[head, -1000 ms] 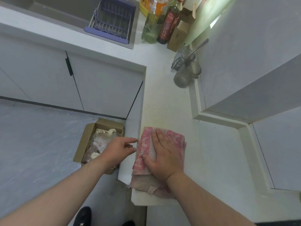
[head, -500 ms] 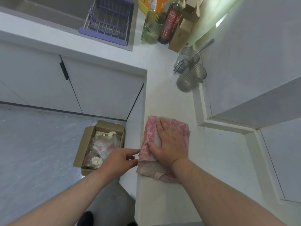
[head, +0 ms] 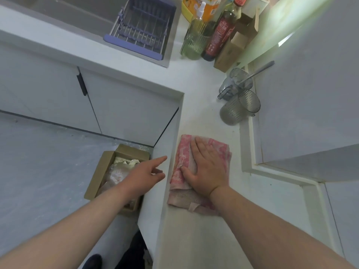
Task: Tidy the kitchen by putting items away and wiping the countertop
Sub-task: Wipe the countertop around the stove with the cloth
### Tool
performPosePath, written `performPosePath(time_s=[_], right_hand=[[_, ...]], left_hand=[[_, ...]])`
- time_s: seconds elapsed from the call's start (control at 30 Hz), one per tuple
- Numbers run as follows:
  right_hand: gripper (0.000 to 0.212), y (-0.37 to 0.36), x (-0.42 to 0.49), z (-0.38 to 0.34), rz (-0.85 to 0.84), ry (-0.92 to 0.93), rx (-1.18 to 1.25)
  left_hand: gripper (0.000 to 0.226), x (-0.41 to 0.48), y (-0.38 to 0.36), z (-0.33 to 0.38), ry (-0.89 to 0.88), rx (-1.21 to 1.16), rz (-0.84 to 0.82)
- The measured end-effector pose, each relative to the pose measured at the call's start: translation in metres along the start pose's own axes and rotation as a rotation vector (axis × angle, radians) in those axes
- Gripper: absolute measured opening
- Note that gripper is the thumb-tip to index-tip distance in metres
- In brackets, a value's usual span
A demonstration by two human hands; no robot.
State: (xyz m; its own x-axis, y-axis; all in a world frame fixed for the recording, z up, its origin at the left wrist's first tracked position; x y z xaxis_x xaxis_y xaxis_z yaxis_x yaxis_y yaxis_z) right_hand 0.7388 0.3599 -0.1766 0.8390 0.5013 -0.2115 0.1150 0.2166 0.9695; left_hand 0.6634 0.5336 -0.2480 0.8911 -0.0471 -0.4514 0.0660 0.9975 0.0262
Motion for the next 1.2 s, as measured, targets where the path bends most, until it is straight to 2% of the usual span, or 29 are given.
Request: performPosePath(time_s=[0.3, 0.63, 0.9, 1.07, 1.2], right_hand=[[0.094, 0.006, 0.068, 0.025, 0.056, 0.0, 0.008], [0.08, 0.013, 0.103, 0.035, 0.087, -0.031, -0.011], [0.078, 0.016, 0.09, 0.03, 0.076, -0.066, -0.019], [0.085, 0.006, 0.052, 0.019, 0.045, -0.064, 0.041], [0.092, 0.0, 0.008, 0.009, 0.023, -0.061, 0.057]], left_hand=[[0.04, 0.041, -0.005, 0.022, -0.039, -0.1, 0.103], [0.044, 0.029, -0.014, 0.005, -0.04, -0.097, 0.043], [0.039, 0.004, -0.021, 0.004, -0.077, -0.118, 0.014], [0.04, -0.005, -0.018, -0.003, 0.01, -0.131, 0.055], [0.046, -0.014, -0.016, -0.001, 0.005, -0.094, 0.032]])
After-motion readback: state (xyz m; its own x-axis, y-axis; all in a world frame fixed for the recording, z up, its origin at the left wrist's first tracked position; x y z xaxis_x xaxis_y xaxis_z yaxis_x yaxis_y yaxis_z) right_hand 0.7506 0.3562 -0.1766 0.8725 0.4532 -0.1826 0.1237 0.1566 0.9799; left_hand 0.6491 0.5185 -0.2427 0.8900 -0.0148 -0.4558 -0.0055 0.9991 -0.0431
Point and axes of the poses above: each hand's wrist, its own x-axis towards the middle knuckle, its own y-axis out of the back of the hand, z = x × y, the point moved 4 cm from there along x, towards the middle knuckle, and after that the axes turned 12 degrees about -x, right-handed, at the moved point
